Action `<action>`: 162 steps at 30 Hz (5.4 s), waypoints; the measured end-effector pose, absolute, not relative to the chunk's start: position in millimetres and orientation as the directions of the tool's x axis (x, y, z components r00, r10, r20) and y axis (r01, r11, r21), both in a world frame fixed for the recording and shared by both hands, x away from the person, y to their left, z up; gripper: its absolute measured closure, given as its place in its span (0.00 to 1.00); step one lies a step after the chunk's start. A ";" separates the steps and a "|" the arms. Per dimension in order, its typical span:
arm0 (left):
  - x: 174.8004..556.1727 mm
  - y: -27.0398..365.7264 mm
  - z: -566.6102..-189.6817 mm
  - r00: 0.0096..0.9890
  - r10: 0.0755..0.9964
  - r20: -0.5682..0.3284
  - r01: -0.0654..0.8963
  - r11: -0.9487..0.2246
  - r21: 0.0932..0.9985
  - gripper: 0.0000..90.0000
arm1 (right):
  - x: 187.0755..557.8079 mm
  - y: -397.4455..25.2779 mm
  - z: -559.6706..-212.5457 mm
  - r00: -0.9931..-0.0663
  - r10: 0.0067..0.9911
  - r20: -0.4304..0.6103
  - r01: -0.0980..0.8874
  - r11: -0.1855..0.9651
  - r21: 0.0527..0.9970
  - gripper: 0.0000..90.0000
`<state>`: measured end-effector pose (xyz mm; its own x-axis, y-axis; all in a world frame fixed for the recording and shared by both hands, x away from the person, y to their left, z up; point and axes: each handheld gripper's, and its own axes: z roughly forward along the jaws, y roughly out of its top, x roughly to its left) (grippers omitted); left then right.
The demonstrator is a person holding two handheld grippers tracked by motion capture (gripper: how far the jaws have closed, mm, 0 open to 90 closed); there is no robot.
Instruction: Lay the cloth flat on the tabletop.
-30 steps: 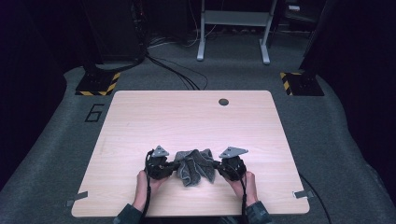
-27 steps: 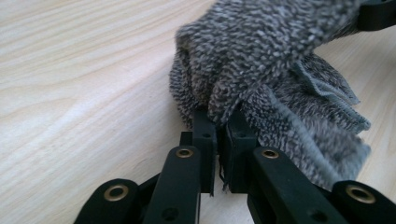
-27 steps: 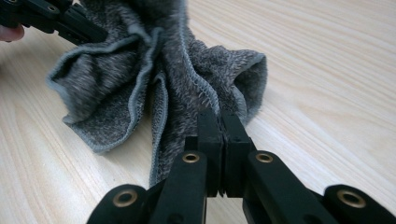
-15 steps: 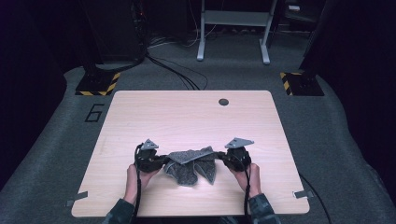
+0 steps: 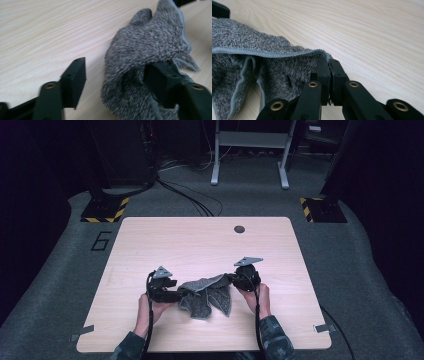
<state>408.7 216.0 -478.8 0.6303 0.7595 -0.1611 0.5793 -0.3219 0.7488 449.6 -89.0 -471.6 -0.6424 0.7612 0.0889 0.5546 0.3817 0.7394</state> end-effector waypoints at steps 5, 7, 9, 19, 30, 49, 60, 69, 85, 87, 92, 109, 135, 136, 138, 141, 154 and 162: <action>423.0 205.6 -486.9 0.661 0.733 -0.157 0.581 -0.369 0.725 0.79 | 462.6 -87.2 -471.3 -0.632 0.768 0.100 0.572 0.376 0.729 0.98; 429.4 210.6 -488.5 0.644 0.738 -0.202 0.603 -0.328 0.727 0.79 | 472.4 -86.0 -473.1 -0.617 0.782 0.092 0.582 0.374 0.722 0.98; 436.6 217.3 -491.0 0.603 0.759 -0.246 0.637 -0.273 0.720 0.70 | 482.8 -83.8 -475.1 -0.597 0.795 0.106 0.606 0.360 0.710 0.98; 427.9 247.8 -475.1 0.471 0.863 -0.182 0.640 -0.193 0.744 0.27 | 474.6 -83.9 -462.3 -0.533 0.844 0.051 0.604 0.337 0.722 0.56; 406.1 215.4 -491.9 0.575 0.815 -0.077 0.615 -0.368 0.697 0.35 | 432.3 -64.9 -494.2 -0.691 0.715 0.110 0.581 0.458 0.673 0.66; 408.1 230.1 -506.9 0.536 0.844 -0.027 0.636 -0.383 0.670 0.29 | 389.4 -91.6 -499.8 -0.662 0.747 0.066 0.571 0.445 0.690 0.77; 390.1 207.5 -512.2 0.571 0.819 0.053 0.606 -0.464 0.646 0.24 | 417.4 -69.1 -501.7 -0.685 0.727 0.050 0.570 0.493 0.658 0.72; 380.2 220.7 -518.3 0.568 0.823 0.025 0.608 -0.440 0.661 0.22 | 402.0 -78.6 -511.0 -0.693 0.718 0.067 0.573 0.492 0.655 0.74; 372.2 227.4 -488.6 0.580 0.815 0.017 0.572 -0.422 0.703 0.21 | 390.4 -115.3 -491.0 -0.660 0.739 0.138 0.591 0.397 0.703 0.60; 381.8 217.2 -479.6 0.592 0.805 0.034 0.550 -0.434 0.714 0.21 | 410.4 -126.4 -481.4 -0.621 0.771 0.138 0.600 0.355 0.717 0.54; 410.4 176.3 -473.9 0.636 0.769 0.069 0.521 -0.494 0.696 0.21 | 443.0 -132.1 -478.8 -0.566 0.817 0.114 0.622 0.332 0.709 0.51; 443.3 144.4 -499.4 0.679 0.727 0.104 0.527 -0.581 0.621 0.67 | 497.5 -112.8 -506.6 -0.496 0.865 0.081 0.703 0.345 0.622 0.64; 430.7 213.0 -474.3 0.607 0.793 -0.044 0.539 -0.370 0.757 0.94 | 469.4 -126.9 -484.9 -0.533 0.838 0.118 0.639 0.307 0.705 0.99; 429.3 214.7 -474.0 0.601 0.798 -0.048 0.540 -0.362 0.760 0.94 | 464.3 -128.5 -480.0 -0.540 0.833 0.116 0.622 0.303 0.722 0.99; 425.9 221.4 -473.0 0.602 0.795 -0.067 0.543 -0.347 0.765 0.94 | 461.4 -129.5 -477.0 -0.546 0.830 0.112 0.612 0.304 0.731 0.99; 420.7 228.4 -472.5 0.598 0.797 -0.087 0.545 -0.324 0.773 0.94 | 449.6 -132.8 -467.6 -0.546 0.830 0.117 0.597 0.287 0.749 1.00; 397.8 242.7 -473.0 0.610 0.780 -0.140 0.563 -0.302 0.769 0.95 | 406.9 -144.0 -451.4 -0.578 0.806 0.127 0.547 0.268 0.793 1.00; 420.7 241.5 -477.2 0.595 0.795 -0.115 0.568 -0.315 0.761 0.96 | 429.2 -140.1 -453.4 -0.574 0.814 0.092 0.549 0.299 0.781 1.00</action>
